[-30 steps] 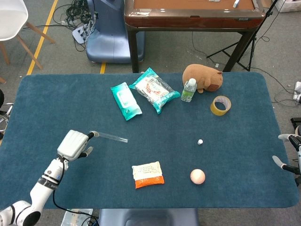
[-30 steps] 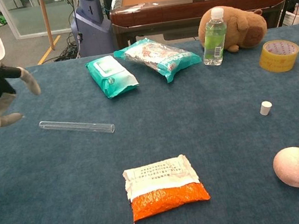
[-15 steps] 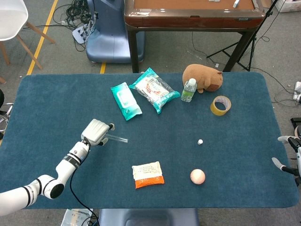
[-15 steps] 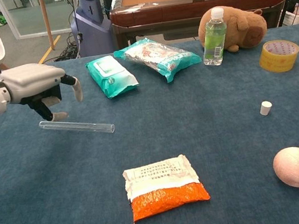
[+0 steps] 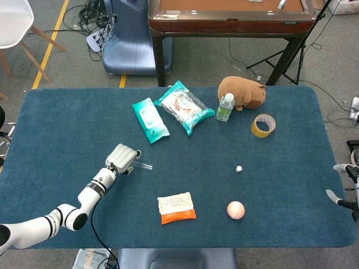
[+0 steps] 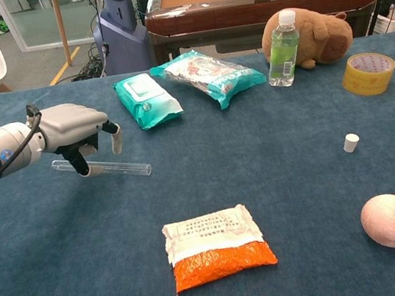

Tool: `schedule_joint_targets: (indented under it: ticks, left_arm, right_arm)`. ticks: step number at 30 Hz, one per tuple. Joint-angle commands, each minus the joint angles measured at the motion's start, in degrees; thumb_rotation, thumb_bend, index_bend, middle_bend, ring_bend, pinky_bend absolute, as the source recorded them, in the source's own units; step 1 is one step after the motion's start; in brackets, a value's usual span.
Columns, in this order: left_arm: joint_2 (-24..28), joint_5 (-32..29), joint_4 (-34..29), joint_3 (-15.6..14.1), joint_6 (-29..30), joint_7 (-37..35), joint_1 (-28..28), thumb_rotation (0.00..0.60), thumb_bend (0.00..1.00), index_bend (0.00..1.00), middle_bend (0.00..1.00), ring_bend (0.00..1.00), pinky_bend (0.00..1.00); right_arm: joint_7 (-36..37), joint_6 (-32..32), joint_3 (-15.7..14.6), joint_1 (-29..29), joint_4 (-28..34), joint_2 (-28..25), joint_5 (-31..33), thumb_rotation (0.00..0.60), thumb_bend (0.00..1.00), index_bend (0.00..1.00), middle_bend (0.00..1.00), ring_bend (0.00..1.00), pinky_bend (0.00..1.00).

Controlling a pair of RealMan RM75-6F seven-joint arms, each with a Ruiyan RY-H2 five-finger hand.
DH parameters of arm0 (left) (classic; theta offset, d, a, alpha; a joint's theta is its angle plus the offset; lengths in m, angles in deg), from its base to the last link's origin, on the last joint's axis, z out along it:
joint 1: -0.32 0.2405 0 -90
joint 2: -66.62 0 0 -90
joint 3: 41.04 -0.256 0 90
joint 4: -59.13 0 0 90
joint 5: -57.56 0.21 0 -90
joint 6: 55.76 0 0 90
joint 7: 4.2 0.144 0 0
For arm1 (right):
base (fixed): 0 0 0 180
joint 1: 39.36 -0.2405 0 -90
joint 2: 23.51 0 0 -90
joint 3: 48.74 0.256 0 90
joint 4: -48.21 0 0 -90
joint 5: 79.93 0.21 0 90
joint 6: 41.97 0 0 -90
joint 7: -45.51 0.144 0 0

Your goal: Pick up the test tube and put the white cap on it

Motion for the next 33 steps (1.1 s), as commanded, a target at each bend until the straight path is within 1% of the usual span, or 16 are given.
schedule_joint_targets:
  ticks: [1, 8, 26, 33]
  left_arm:
    - [-0.66, -0.83, 0.91, -0.2, -0.4, -0.09, -0.37, 0.6, 0.29, 0.41, 0.98, 0.88, 1.0]
    - [-2.03, -2.58, 3.63, -0.72, -0.89, 0.04, -0.95, 0.6, 0.29, 0.43, 0.98, 0.88, 1.0]
    - [-3.5, -5.26, 5.76, -1.43, -1.02, 0.38, -1.64, 0.6, 0.29, 0.48, 0.98, 0.89, 1.0]
    - [-3.96, -6.98, 6.25, -1.28, -1.17, 0.72, -1.83, 0.6, 0.29, 0.54, 0.99, 0.89, 1.0]
  right_arm:
    - [0.18, 0.05, -0.03, 0.12, -0.16, 0.04, 0.15, 0.6, 0.17, 0.34, 0.39, 0.4, 0.49]
    - [0.87, -0.01, -0.12, 0.62, -0.57, -0.16, 0.58, 0.6, 0.17, 0.34, 0.39, 0.4, 0.49]
    - [1.27, 0.31, -0.16, 0.91, -0.67, -0.14, 0.77, 0.6, 0.17, 0.34, 0.39, 0.4, 0.49]
    - [1.34, 0.2, -0.21, 1.16, -0.57, -0.24, 0.83, 0.6, 0.17, 0.34, 0.39, 0.4, 0.49]
